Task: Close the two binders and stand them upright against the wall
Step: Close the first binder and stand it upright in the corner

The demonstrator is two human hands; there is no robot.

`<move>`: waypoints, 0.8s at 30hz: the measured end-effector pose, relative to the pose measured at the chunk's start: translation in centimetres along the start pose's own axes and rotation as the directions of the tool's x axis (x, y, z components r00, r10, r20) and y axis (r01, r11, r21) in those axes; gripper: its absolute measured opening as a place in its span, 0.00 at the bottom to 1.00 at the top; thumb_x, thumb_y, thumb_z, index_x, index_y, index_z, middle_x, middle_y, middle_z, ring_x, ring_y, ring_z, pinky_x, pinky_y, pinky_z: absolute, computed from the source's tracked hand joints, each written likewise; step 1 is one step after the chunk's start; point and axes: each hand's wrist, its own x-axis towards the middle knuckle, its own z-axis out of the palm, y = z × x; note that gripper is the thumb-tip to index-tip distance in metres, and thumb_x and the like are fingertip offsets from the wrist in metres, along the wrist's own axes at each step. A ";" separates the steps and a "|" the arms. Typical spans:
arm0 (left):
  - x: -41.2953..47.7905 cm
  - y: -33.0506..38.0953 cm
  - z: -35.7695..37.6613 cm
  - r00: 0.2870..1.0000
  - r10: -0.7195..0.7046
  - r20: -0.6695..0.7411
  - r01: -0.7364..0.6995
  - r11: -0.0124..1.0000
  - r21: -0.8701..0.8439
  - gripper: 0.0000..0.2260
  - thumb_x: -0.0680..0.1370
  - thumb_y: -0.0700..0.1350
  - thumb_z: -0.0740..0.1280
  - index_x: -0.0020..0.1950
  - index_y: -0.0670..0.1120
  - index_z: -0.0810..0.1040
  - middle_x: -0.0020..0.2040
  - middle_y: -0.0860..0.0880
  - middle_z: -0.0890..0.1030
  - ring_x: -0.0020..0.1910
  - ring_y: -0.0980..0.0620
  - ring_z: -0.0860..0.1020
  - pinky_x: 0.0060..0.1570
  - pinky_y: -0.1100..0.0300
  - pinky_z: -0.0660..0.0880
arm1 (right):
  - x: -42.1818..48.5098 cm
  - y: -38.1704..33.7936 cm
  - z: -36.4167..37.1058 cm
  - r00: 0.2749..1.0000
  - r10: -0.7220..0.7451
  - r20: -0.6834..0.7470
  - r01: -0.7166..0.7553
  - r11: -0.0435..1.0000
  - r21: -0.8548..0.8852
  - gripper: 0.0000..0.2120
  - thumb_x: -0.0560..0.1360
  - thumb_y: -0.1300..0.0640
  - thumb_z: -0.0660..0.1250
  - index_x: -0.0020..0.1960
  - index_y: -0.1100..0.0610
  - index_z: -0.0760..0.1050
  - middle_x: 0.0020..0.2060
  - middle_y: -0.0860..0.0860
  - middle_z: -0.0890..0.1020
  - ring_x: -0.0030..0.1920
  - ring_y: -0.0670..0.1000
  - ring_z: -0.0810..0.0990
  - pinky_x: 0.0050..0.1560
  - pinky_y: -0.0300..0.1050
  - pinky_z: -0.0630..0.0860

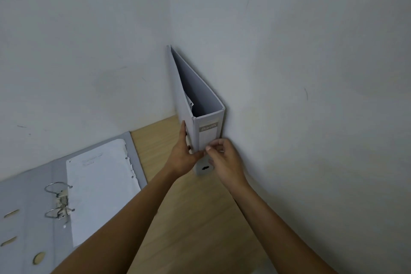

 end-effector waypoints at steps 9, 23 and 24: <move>1.7 -0.5 0.0 1.000 -0.003 -0.028 0.004 0.999 0.043 0.47 0.75 0.40 0.75 0.84 0.48 0.47 0.78 0.46 0.67 0.75 0.44 0.68 0.71 0.46 0.72 | 0.5 -0.1 -0.2 0.998 -0.004 0.059 0.002 0.999 0.043 0.18 0.72 0.64 0.62 0.61 0.55 0.72 0.55 0.50 0.80 0.51 0.37 0.80 0.47 0.33 0.77; -1.8 -0.1 -1.4 0.984 -0.136 -0.114 0.147 0.985 0.093 0.30 0.78 0.45 0.72 0.79 0.47 0.66 0.73 0.48 0.76 0.55 0.53 0.82 0.50 0.57 0.82 | 0.0 0.0 -0.4 0.996 -0.048 0.075 0.050 0.998 -0.032 0.15 0.76 0.55 0.70 0.61 0.56 0.72 0.58 0.50 0.79 0.57 0.46 0.79 0.48 0.32 0.76; -2.6 -0.1 -1.7 0.981 -0.155 -0.119 0.165 0.983 0.078 0.27 0.79 0.46 0.71 0.77 0.47 0.68 0.71 0.48 0.78 0.54 0.52 0.83 0.51 0.54 0.83 | -0.2 0.1 -0.3 0.996 -0.048 0.078 0.052 0.997 -0.053 0.15 0.77 0.54 0.70 0.61 0.55 0.72 0.57 0.49 0.79 0.56 0.45 0.80 0.48 0.32 0.75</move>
